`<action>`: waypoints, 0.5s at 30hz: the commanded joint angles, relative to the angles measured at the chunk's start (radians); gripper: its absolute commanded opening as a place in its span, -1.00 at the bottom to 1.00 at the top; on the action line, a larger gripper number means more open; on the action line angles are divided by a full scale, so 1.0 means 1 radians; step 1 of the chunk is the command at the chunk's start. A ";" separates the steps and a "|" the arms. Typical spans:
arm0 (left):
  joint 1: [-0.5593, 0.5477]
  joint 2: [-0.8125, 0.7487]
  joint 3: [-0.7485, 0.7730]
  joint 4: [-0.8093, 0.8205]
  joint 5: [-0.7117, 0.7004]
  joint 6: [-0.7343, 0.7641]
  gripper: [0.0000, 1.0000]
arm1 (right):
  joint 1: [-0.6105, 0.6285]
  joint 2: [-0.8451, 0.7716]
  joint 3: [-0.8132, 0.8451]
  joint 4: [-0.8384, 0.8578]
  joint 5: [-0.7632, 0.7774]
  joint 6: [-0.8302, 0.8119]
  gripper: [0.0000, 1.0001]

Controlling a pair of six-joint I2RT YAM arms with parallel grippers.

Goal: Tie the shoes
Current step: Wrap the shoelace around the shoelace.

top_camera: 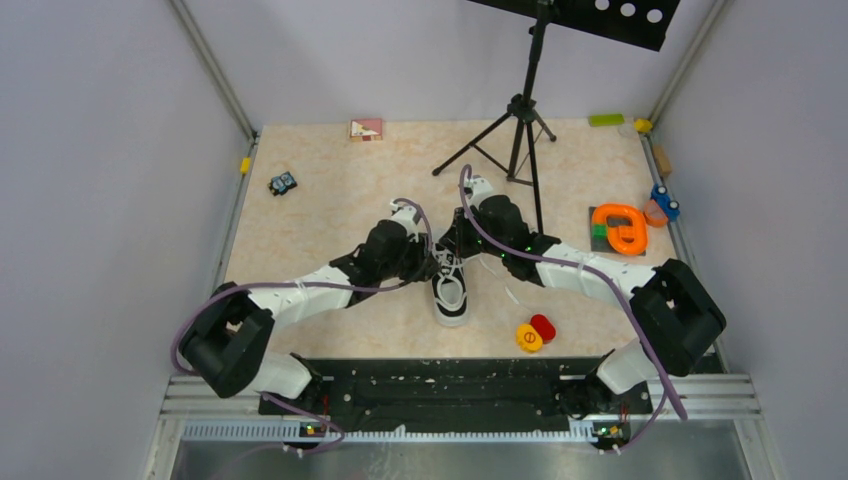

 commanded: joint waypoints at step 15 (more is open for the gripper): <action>-0.003 0.027 0.085 0.011 -0.015 0.042 -0.29 | 0.012 -0.011 0.005 0.065 -0.013 0.008 -1.00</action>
